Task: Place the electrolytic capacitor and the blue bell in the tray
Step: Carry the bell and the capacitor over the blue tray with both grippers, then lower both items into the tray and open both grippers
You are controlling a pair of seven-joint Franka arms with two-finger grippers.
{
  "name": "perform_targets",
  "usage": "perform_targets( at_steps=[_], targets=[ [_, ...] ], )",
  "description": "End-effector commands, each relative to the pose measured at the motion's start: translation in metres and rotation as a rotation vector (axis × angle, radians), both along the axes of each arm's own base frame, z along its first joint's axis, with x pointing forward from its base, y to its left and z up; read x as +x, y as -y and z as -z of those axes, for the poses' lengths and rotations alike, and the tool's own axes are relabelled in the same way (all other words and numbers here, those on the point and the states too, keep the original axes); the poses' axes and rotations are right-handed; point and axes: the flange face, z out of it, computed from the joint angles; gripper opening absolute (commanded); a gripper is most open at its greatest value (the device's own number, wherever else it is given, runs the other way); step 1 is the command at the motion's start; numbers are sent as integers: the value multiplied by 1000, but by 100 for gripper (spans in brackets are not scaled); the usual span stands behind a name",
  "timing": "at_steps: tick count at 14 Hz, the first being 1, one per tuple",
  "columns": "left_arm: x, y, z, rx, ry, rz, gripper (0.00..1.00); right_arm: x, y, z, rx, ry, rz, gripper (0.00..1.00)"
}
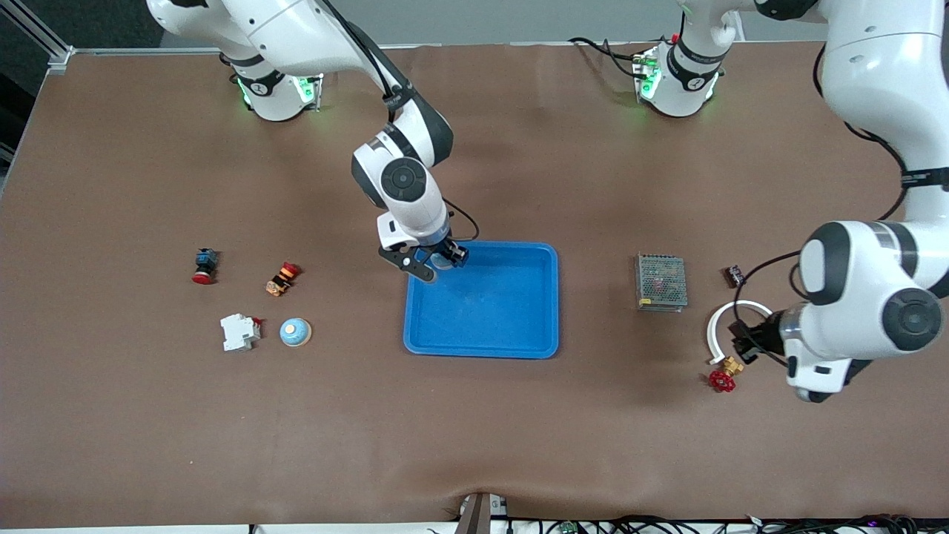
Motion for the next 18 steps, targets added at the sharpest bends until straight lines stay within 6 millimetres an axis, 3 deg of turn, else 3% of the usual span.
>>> perform_targets(
  at_steps=[1,5,11,13,14,15,18],
  targets=[
    [-10,42,-20,12,-5,-12,15,13,-7,12,-6,30,18,0],
    [-34,126,-33,25,-16,-15,15,15,-6,33,2,50,21,0],
    [-78,240,-31,50,-14,-38,15,15,-5,38,1,49,22,0],
    [-93,270,-25,59,-18,-51,15,14,-5,38,1,49,22,0],
    [-100,283,-23,60,-18,-55,15,15,-5,38,1,49,25,17],
    [-108,298,-17,62,-21,-49,14,15,-3,39,-1,48,26,19],
    [-123,330,-7,37,-19,-67,14,19,1,39,-8,54,31,14]
  ],
)
